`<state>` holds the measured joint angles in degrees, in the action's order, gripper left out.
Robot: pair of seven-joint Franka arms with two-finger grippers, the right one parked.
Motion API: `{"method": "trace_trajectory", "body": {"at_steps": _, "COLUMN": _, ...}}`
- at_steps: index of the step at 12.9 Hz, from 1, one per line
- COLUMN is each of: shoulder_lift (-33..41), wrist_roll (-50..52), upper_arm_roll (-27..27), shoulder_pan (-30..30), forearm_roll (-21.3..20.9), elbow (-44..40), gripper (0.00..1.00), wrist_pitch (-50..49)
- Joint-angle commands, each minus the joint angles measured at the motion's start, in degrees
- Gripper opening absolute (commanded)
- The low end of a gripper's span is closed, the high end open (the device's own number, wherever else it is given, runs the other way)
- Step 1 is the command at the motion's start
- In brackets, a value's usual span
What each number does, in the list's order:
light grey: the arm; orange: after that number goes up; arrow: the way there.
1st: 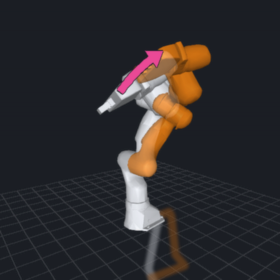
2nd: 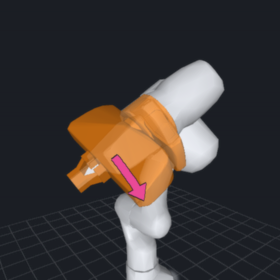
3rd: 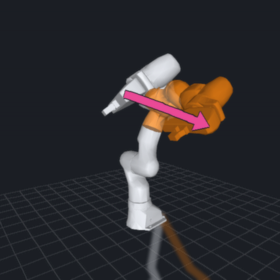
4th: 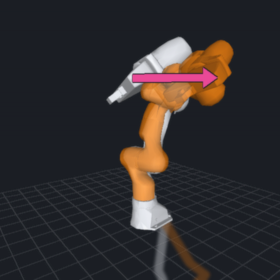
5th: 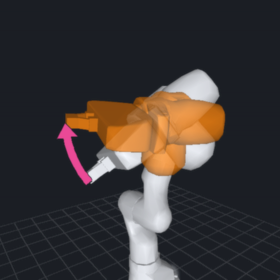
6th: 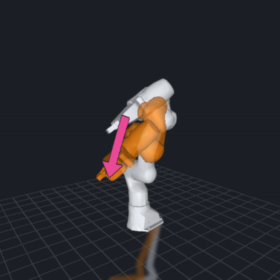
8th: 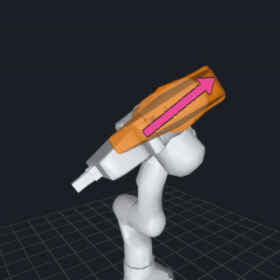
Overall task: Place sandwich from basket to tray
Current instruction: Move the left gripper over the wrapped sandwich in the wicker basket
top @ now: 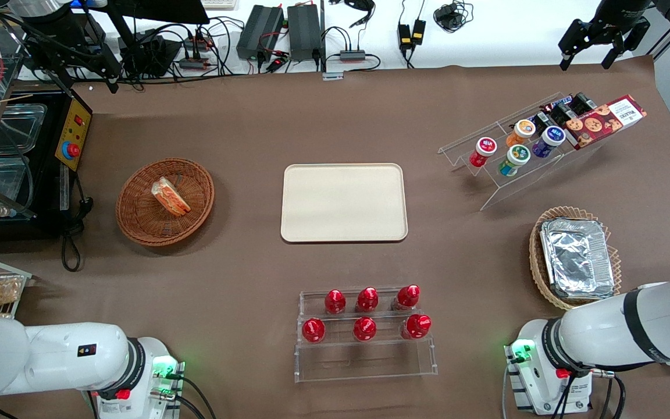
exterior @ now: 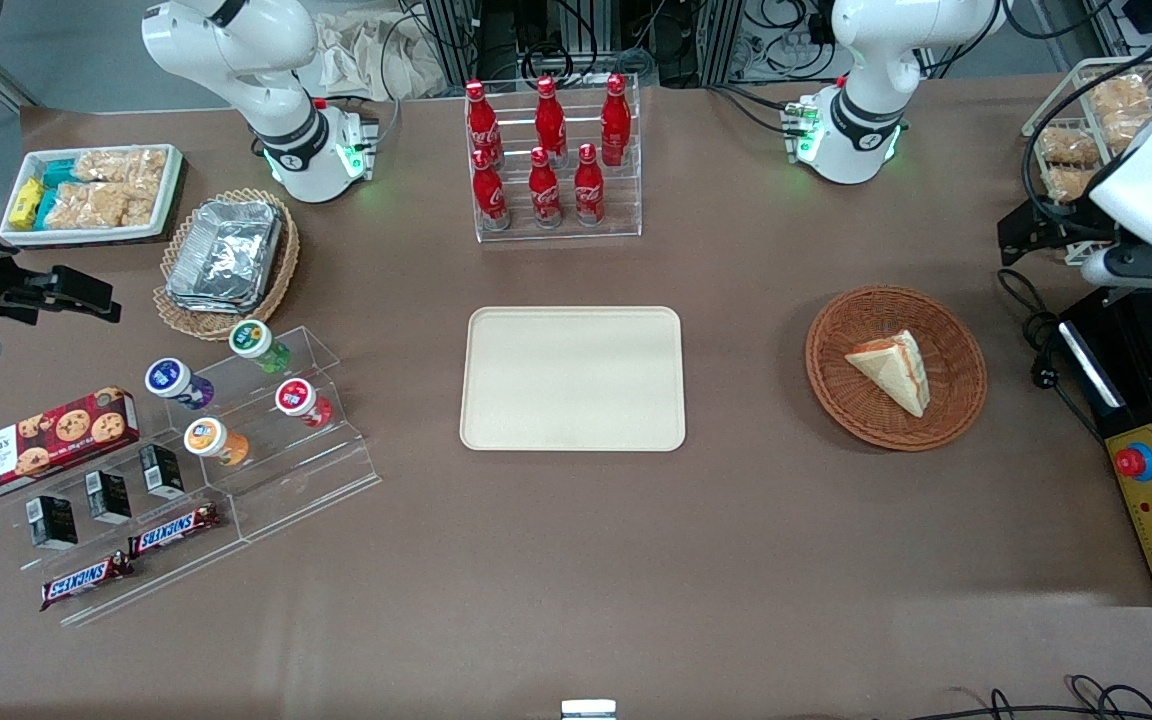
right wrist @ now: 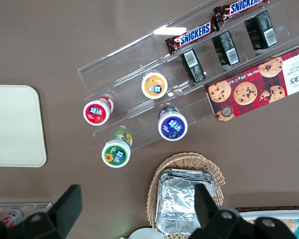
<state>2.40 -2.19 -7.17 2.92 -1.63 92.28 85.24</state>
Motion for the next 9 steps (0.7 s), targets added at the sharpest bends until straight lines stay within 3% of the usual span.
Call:
{"method": "trace_trajectory", "body": {"at_steps": 1, "shoulder_lift": -2.0, "wrist_roll": -1.1, "upper_arm_roll": 0.2, "shoulder_pan": -0.4, "forearm_roll": 0.8, "elbow": -3.5, "gripper": 1.0, "wrist_pitch": -1.8}}
{"method": "trace_trajectory", "body": {"at_steps": 4, "shoulder_lift": -3.7, "wrist_roll": 2.4, "upper_arm_roll": 0.1, "shoulder_pan": -0.5, "forearm_roll": -0.3, "elbow": -3.3, "gripper": 1.0, "wrist_pitch": -1.9}}
{"method": "trace_trajectory", "body": {"at_steps": 5, "shoulder_lift": -4.1, "wrist_roll": 11.4, "upper_arm_roll": 0.3, "shoulder_pan": -0.3, "forearm_roll": 0.7, "elbow": -1.6, "gripper": 1.0, "wrist_pitch": -2.1}}
{"method": "trace_trajectory", "body": {"at_steps": 9, "shoulder_lift": 2.4, "wrist_roll": 22.0, "upper_arm_roll": 0.4, "shoulder_pan": -0.5, "forearm_roll": 0.7, "elbow": 15.1, "gripper": 1.0, "wrist_pitch": 11.0}}
